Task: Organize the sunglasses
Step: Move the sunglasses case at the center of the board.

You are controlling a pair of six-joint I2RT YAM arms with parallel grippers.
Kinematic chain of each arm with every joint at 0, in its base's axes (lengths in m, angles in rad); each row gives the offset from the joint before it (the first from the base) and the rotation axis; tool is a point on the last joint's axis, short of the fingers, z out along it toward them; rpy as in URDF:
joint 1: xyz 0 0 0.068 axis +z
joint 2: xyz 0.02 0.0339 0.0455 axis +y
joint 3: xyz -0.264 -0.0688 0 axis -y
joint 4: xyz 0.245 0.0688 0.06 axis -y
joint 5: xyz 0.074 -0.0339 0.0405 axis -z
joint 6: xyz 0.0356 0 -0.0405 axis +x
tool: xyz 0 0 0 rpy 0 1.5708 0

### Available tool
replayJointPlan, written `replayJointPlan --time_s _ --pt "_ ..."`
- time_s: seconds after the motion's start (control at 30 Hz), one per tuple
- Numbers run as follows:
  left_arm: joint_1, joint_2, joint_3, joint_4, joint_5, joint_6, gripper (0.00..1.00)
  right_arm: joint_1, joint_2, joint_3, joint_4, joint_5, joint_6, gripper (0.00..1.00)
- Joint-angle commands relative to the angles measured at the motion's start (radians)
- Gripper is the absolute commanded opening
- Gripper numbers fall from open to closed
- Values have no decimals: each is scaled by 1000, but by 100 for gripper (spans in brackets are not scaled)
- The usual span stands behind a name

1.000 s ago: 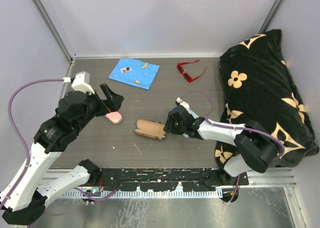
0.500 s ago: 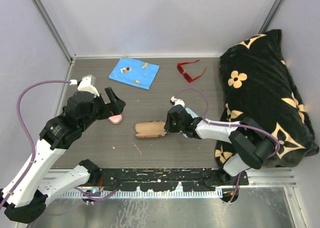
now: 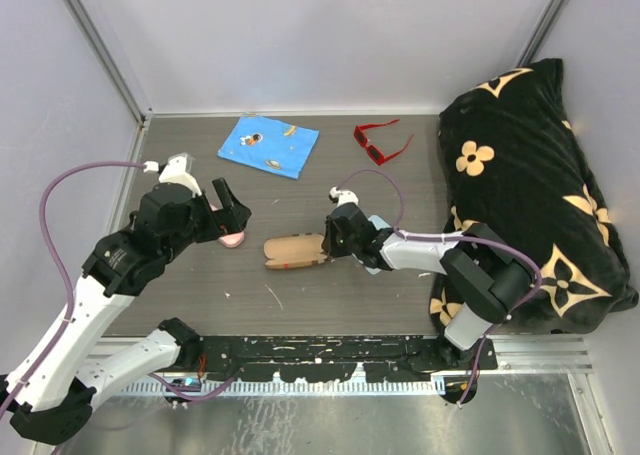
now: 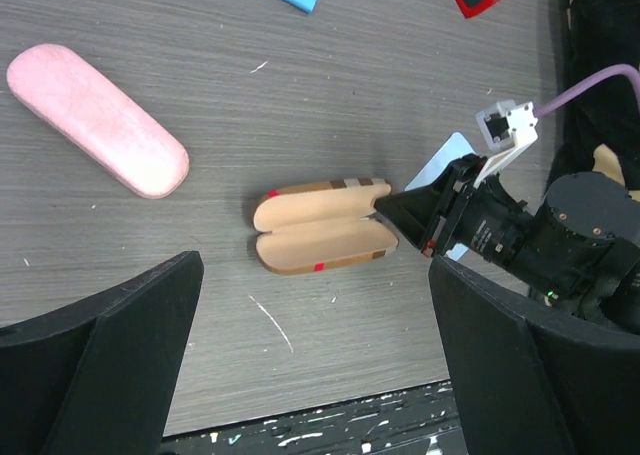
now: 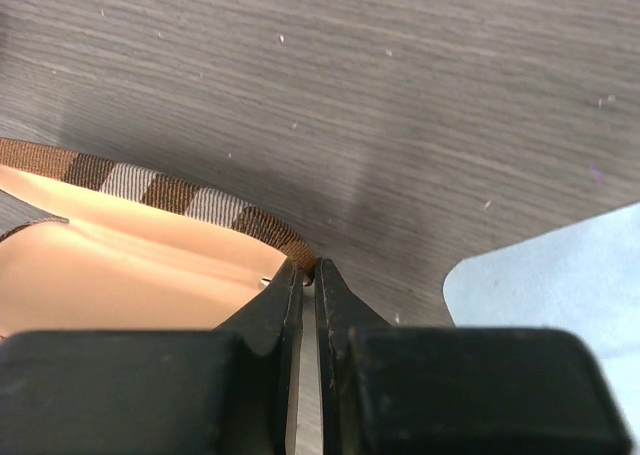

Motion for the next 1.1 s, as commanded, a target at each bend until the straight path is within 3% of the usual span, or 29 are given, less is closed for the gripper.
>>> replayJointPlan --time_s 0.0,0.5,1.07 --pt "4 -3 1 -7 -16 -5 98 -20 16 72 94 23 -48 2" --pt "4 9 -37 -27 -22 -6 98 -109 126 199 117 -36 -142 4" --pt "6 32 -87 -28 -3 -9 98 -154 22 204 49 -91 -157 30"
